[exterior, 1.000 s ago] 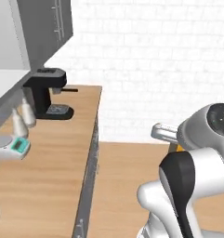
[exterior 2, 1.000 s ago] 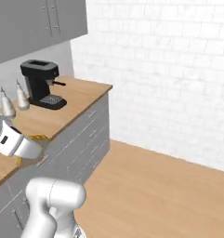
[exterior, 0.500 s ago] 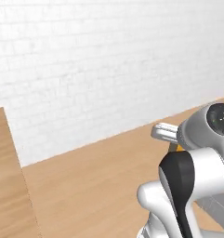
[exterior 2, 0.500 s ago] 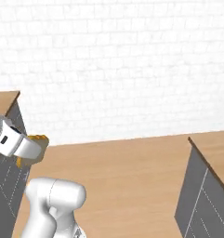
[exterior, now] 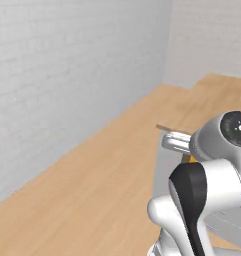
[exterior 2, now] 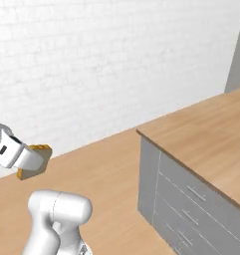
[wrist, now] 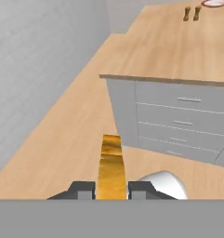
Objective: Start the toaster. Once the lever pops up, take the bread to the plate on the dining counter.
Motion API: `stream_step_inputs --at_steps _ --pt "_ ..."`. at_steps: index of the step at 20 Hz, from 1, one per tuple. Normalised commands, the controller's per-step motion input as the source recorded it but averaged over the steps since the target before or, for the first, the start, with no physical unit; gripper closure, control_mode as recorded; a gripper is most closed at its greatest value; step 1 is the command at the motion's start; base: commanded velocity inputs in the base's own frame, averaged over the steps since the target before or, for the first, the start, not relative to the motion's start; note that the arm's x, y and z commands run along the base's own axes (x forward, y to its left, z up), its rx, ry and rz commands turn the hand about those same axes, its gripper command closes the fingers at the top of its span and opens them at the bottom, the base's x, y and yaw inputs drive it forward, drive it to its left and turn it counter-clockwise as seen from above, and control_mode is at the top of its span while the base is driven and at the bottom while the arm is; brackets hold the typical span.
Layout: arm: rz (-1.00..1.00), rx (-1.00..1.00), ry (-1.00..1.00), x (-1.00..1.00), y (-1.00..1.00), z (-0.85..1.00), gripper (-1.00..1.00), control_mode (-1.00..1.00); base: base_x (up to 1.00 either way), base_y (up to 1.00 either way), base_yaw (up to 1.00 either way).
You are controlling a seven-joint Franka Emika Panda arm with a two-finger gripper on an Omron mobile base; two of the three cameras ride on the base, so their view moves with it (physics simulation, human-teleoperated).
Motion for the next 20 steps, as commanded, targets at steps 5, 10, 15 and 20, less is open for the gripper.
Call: stream_step_inputs --at_steps 5,10,15,20 --pt "0.00 0.00 0.00 0.00 0.00 0.00 1.00 1.00 0.94 0.16 -0.51" --pt "0.00 0.00 0.00 0.00 0.00 0.00 1.00 1.00 1.00 0.31 -0.43" --pt "0.00 0.00 0.00 0.00 0.00 0.00 1.00 1.00 1.00 0.81 -0.38" --pt "0.00 0.00 0.00 0.00 0.00 0.00 1.00 1.00 1.00 1.00 -0.34"
